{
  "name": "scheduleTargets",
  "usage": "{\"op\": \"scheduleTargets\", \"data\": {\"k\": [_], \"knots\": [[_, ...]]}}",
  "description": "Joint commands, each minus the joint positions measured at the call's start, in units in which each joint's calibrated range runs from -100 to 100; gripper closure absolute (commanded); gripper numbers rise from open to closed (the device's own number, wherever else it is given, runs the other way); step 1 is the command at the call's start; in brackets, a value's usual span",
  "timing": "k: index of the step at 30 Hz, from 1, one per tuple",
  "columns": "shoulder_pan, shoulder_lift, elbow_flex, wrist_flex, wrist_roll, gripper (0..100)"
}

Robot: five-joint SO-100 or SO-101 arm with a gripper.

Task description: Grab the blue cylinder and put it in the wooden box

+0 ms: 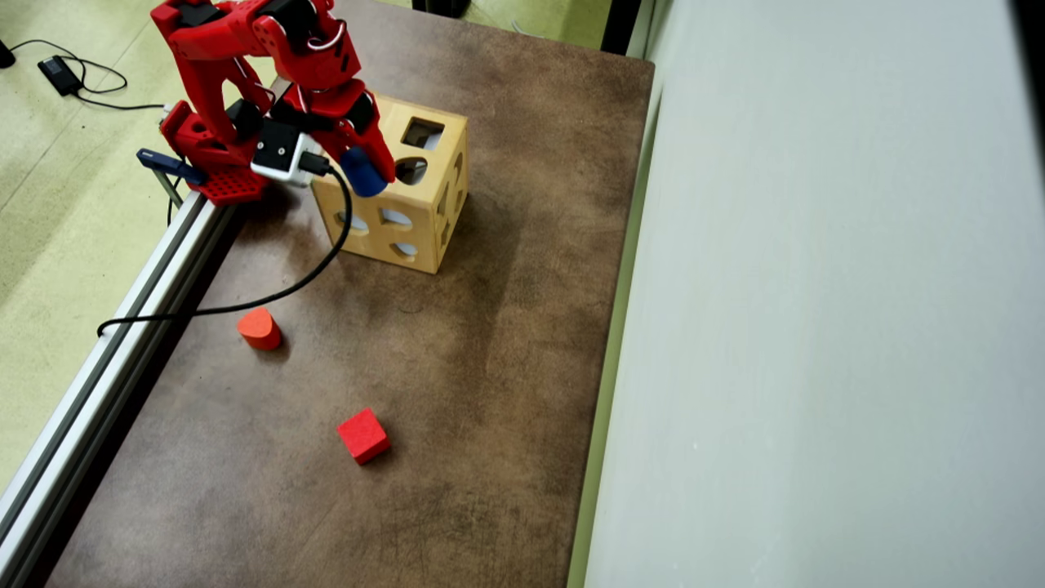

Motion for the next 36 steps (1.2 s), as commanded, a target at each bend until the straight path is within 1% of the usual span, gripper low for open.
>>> {"op": "scheduleTargets", "data": {"k": [1,6,12,21,28,36], "knots": [[-4.6,-7.5,6.2,0.3,-0.3,94],[-7.5,-14.5,12.2,0.3,-0.4,94],[-7.8,-19.3,17.9,0.2,0.1,94],[-8.0,-18.9,19.8,-0.3,0.2,94],[-13.4,-18.6,19.8,-0.4,0.2,94],[-14.1,-18.4,19.8,-0.4,0.2,94]]}}
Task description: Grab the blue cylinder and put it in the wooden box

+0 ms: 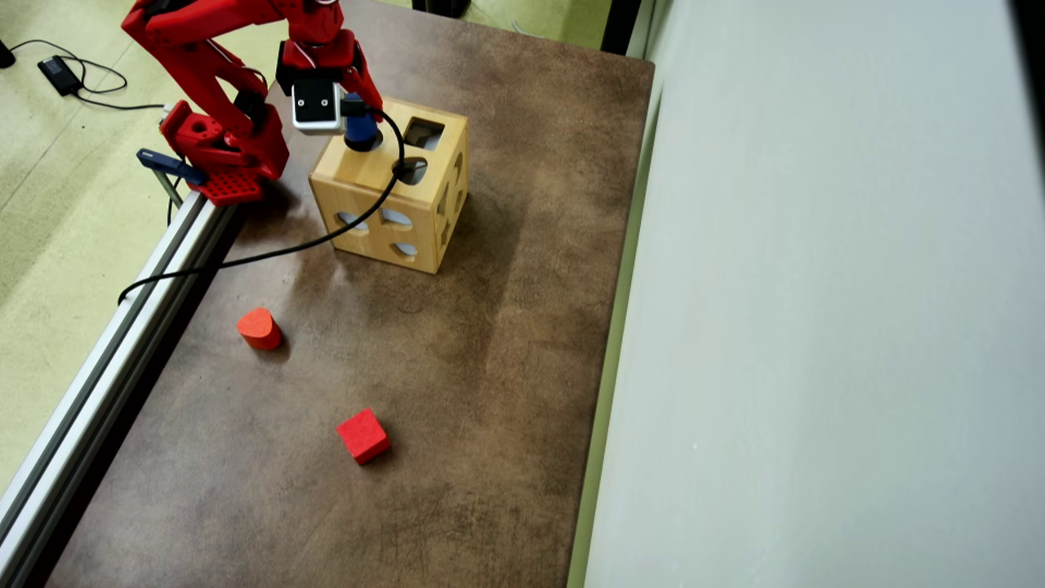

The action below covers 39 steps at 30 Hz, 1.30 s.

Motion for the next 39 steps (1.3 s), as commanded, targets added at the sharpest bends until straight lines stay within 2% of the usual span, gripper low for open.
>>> {"op": "scheduleTargets", "data": {"k": [1,39], "knots": [[-0.6,-1.0,-0.2,-0.3,0.3,94],[0.0,2.4,0.9,-0.3,-0.1,90]]}}
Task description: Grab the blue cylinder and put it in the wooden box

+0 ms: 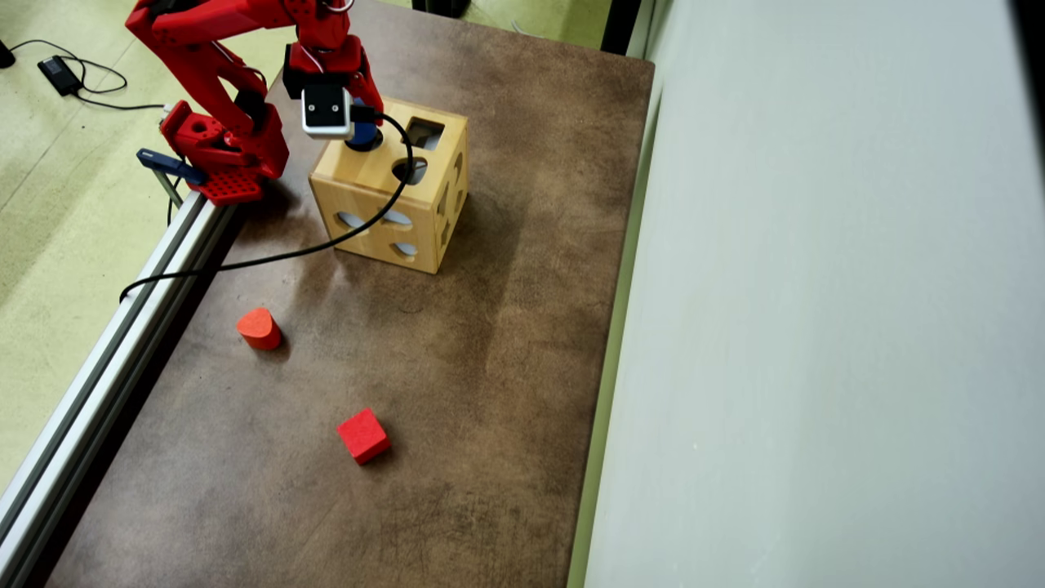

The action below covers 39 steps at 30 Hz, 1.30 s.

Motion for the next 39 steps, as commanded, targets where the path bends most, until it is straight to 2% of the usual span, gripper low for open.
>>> {"op": "scheduleTargets", "data": {"k": [1,4,13,27,39], "knots": [[0.3,-0.1,-0.4,-0.3,-0.1,90],[0.3,-0.1,-0.4,-0.3,-0.1,88],[0.5,-0.1,-0.3,-0.3,-0.1,70],[0.5,-2.2,-1.1,0.6,-0.2,69],[0.6,-42.4,-0.2,0.3,-0.2,69]]}}
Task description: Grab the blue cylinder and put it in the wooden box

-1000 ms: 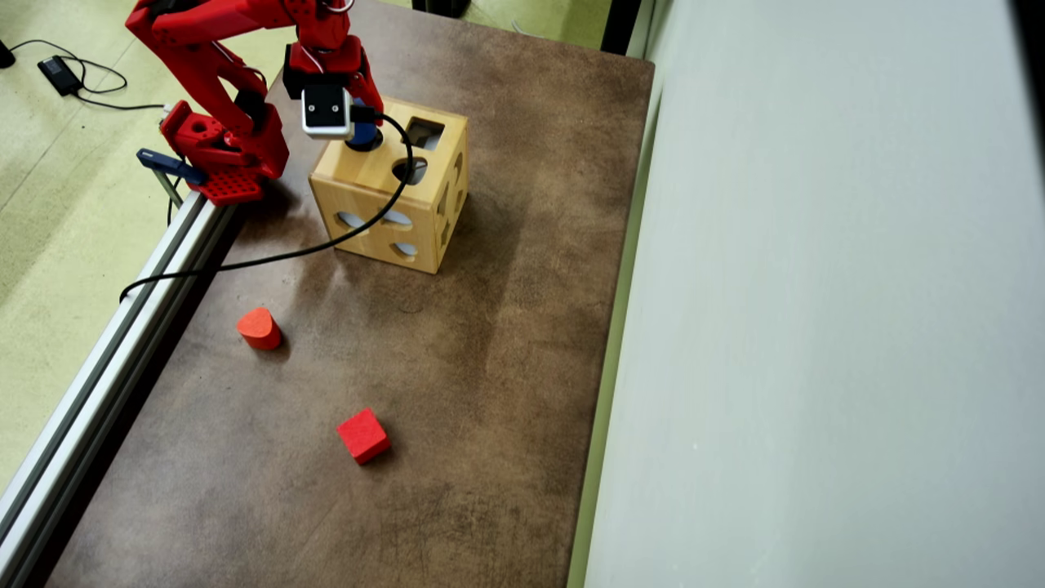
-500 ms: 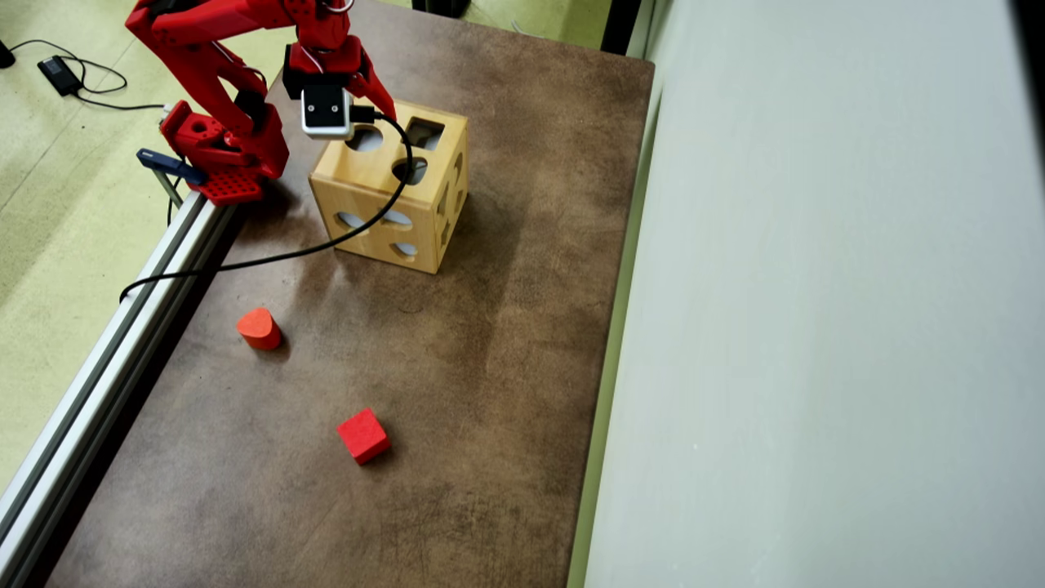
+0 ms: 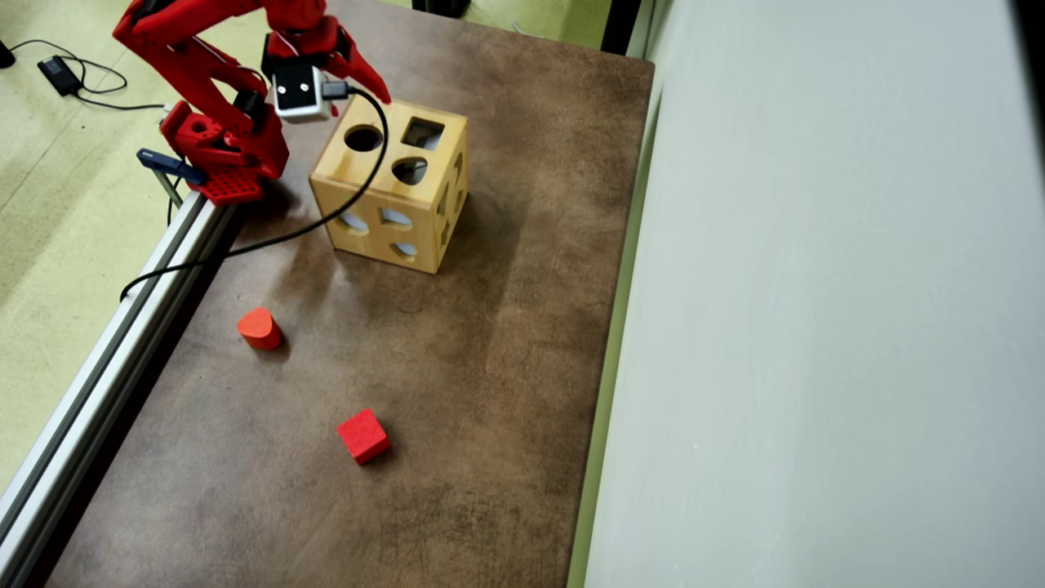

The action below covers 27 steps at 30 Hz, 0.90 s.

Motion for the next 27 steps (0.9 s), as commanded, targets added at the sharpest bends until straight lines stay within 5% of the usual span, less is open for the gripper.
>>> {"op": "scheduleTargets", "data": {"k": [1,9,22,27], "knots": [[0.2,-14.9,-0.2,0.4,-0.1,69],[0.1,-39.0,4.4,0.6,0.3,69],[0.8,-38.0,4.6,0.4,0.0,69],[8.5,-38.0,4.6,0.4,0.4,69]]}}
